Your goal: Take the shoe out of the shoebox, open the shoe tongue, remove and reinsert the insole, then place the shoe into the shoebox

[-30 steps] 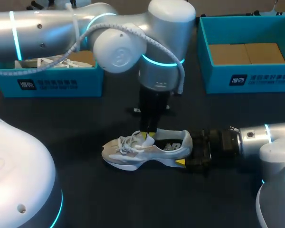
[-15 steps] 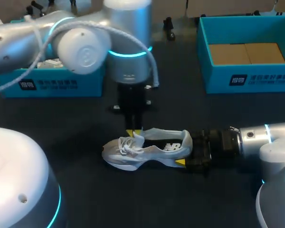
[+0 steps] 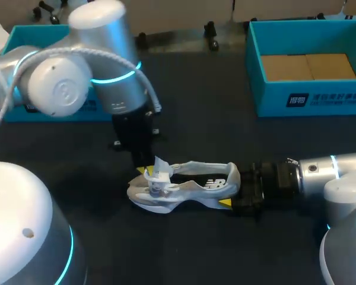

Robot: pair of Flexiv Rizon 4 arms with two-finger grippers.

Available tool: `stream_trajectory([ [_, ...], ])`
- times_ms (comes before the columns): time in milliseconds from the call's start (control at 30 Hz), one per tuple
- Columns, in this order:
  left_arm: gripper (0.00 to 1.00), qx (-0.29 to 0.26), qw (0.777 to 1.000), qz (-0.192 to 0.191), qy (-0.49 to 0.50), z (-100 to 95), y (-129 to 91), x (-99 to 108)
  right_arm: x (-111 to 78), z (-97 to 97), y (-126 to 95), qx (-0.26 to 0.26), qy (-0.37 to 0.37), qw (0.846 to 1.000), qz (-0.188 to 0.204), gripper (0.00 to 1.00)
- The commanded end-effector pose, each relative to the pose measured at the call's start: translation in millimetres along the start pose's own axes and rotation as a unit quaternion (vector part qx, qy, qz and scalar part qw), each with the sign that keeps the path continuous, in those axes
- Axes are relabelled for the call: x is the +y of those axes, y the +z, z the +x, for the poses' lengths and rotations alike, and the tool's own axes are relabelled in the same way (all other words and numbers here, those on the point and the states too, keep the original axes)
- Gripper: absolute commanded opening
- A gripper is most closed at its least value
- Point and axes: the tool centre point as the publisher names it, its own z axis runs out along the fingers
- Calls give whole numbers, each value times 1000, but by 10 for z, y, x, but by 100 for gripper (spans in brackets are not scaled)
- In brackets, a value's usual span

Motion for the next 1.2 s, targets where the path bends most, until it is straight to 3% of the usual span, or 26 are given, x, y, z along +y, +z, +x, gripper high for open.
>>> stream_trajectory([
  [33, 0, 116, 993, 1, -1, -126, 125, -16, 12, 4, 6, -1, 0, 1000, 3, 0],
  [267, 0, 84, 996, -2, 2, -233, 288, -59, 12, 4, 6, -1, 0, 1000, 3, 0],
  [433, 2, 74, 997, -6, 11, -283, 272, -38, 12, 4, 6, -1, 0, 1000, 3, 0],
  [533, 42, 76, 997, 1, 27, -290, 167, -1, 12, 4, 6, -1, 0, 1000, 3, 0],
  [667, 71, 83, 995, 17, 58, -266, -79, 93, 12, 4, 6, -1, 0, 1000, 3, 0],
  [733, 77, 89, 992, 30, 81, -232, -220, 149, 12, 4, 6, -1, 0, 1000, 3, 0],
  [967, 76, 106, 981, 62, 151, 44, -633, 285, 12, 4, 6, -1, 0, 1000, 3, 0],
  [1200, 70, 90, 969, 71, 219, 407, -833, 350, 12, 4, 6, -1, 0, 1000, 3, 0],
])
